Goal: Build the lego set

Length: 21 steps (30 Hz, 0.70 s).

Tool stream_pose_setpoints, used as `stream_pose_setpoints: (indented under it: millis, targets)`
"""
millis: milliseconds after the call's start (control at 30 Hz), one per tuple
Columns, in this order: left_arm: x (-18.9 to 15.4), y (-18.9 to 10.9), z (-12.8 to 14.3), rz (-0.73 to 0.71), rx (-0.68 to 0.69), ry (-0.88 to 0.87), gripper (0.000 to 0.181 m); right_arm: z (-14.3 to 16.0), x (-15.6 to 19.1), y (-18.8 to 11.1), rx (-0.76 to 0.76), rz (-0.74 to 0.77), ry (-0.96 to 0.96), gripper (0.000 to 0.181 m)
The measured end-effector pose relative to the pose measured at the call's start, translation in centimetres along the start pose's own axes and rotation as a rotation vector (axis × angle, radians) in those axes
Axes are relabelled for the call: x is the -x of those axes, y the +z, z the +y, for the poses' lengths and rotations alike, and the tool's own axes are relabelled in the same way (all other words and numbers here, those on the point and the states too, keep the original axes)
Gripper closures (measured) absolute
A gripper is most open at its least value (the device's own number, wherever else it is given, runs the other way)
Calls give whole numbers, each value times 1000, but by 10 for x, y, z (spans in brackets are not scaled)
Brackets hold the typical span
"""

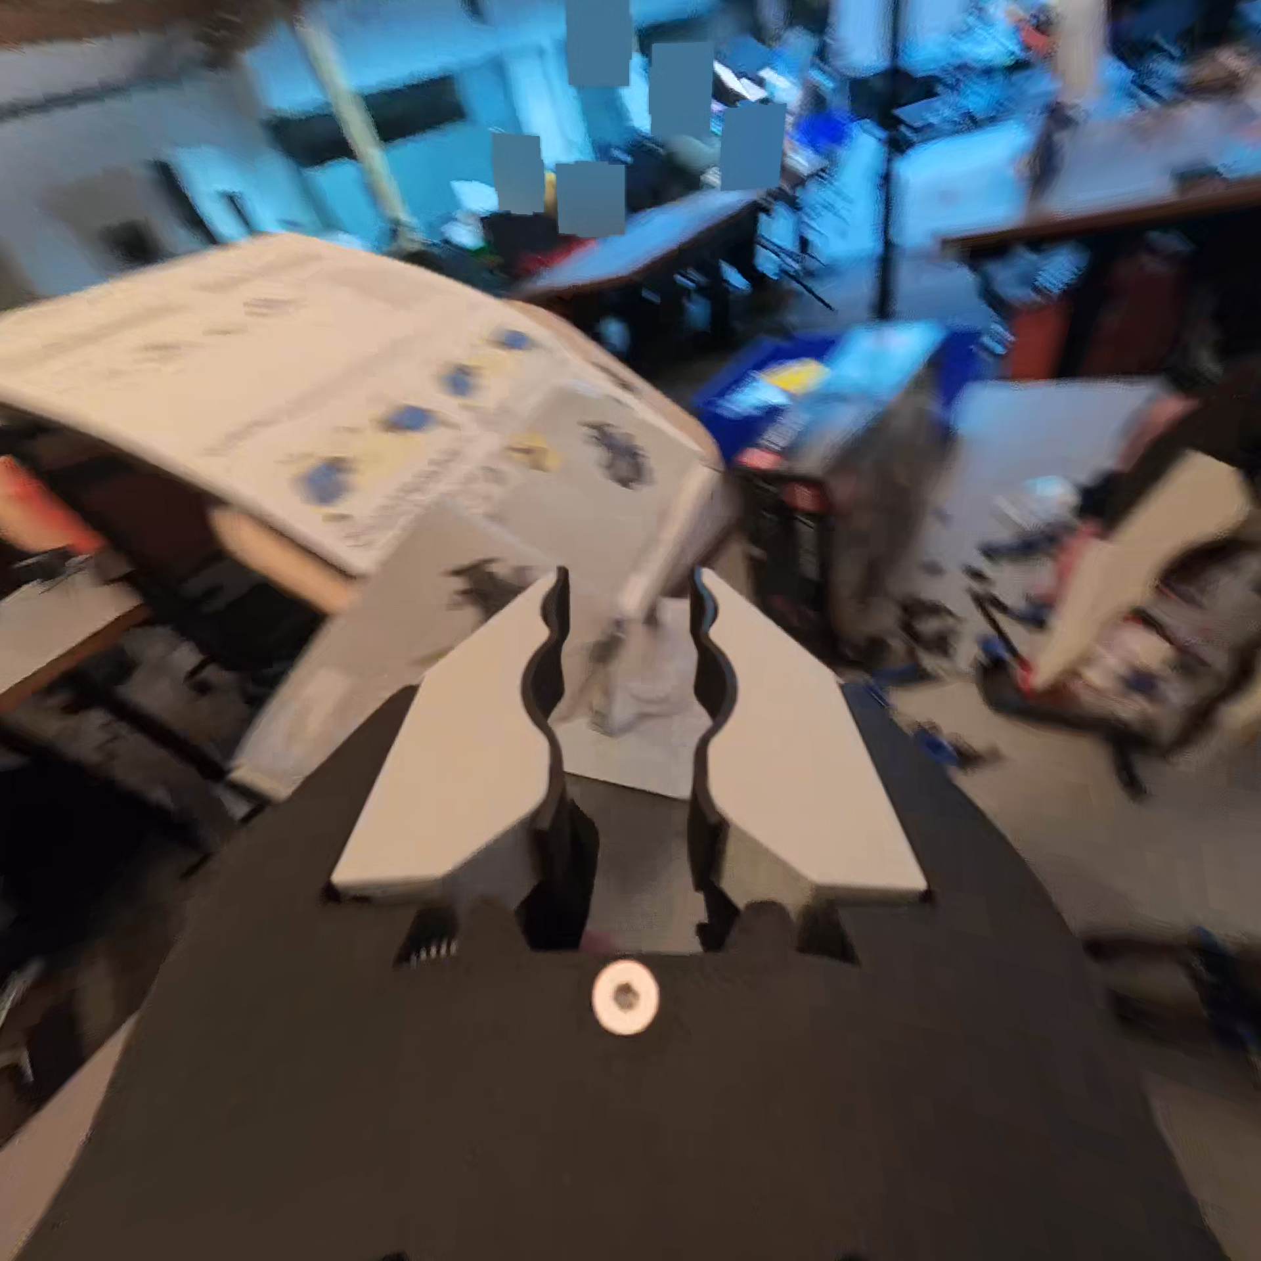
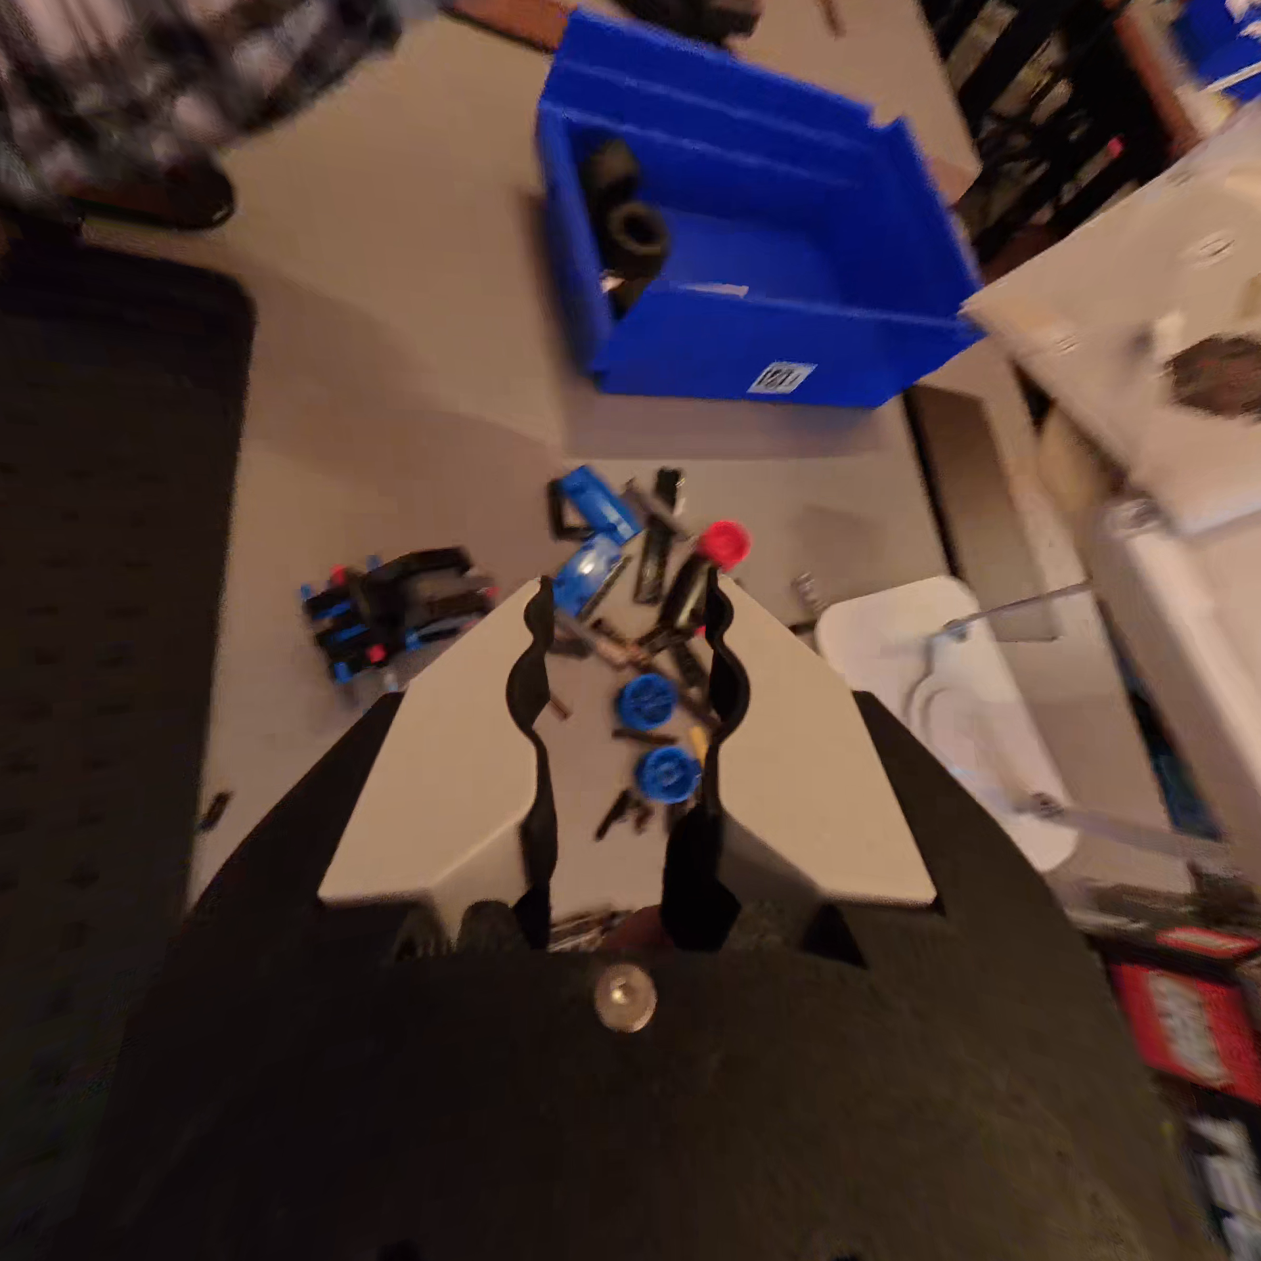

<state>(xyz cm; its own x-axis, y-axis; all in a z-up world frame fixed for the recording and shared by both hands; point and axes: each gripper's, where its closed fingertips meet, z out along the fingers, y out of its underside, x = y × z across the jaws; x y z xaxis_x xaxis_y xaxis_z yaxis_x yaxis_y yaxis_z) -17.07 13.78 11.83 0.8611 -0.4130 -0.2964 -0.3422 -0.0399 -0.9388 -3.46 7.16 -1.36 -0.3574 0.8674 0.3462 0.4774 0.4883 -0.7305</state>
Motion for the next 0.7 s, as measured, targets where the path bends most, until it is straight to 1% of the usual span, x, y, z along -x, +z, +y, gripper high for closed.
stream_pose_setpoints:
  millis: [33, 67, 133, 167, 200, 233, 300, 333, 400, 500, 533, 567, 600, 700]
  targets:
    - [-27, 2, 8, 94, 49, 47, 145, 11, 12, 1, 18, -8, 11, 137]
    - [-52, 3, 22, 172, 114, 84, 141, 21, 23, 2, 32, -15, 31, 136]
    - [-102, 0, 53, 320, 227, 149, 134, 38, 46, 4, 36, -73, 93, 135]
    - [-129, -4, 70, 399, 278, 172, 131, 44, 55, 4, 30, -93, 124, 135]
    - [-154, -10, 91, 473, 350, 190, 123, 48, 62, 3, 15, -108, 156, 135]
    - [-175, -16, 111, 524, 419, 227, 116, 49, 71, 4, -5, -140, 186, 135]
    - [-210, -29, 149, 616, 508, 335, 111, 54, 85, 6, -16, -182, 237, 134]
    - [-218, -31, 163, 622, 537, 393, 108, 56, 90, 9, -16, -189, 250, 132]
    - [-230, -33, 183, 635, 556, 481, 105, 59, 102, 15, -16, -224, 270, 132]
    - [-243, -27, 196, 654, 543, 506, 103, 63, 116, 25, -14, -265, 294, 130]
    - [-246, -25, 200, 656, 547, 523, 105, 63, 119, 27, -21, -282, 310, 130]
    - [-248, -26, 202, 659, 550, 534, 111, 63, 122, 29, -27, -301, 323, 130]
    - [-251, -22, 200, 651, 527, 529, 111, 63, 125, 31, -31, -312, 330, 130]
    - [-254, -20, 198, 640, 518, 505, 112, 65, 126, 36, -33, -316, 335, 130]
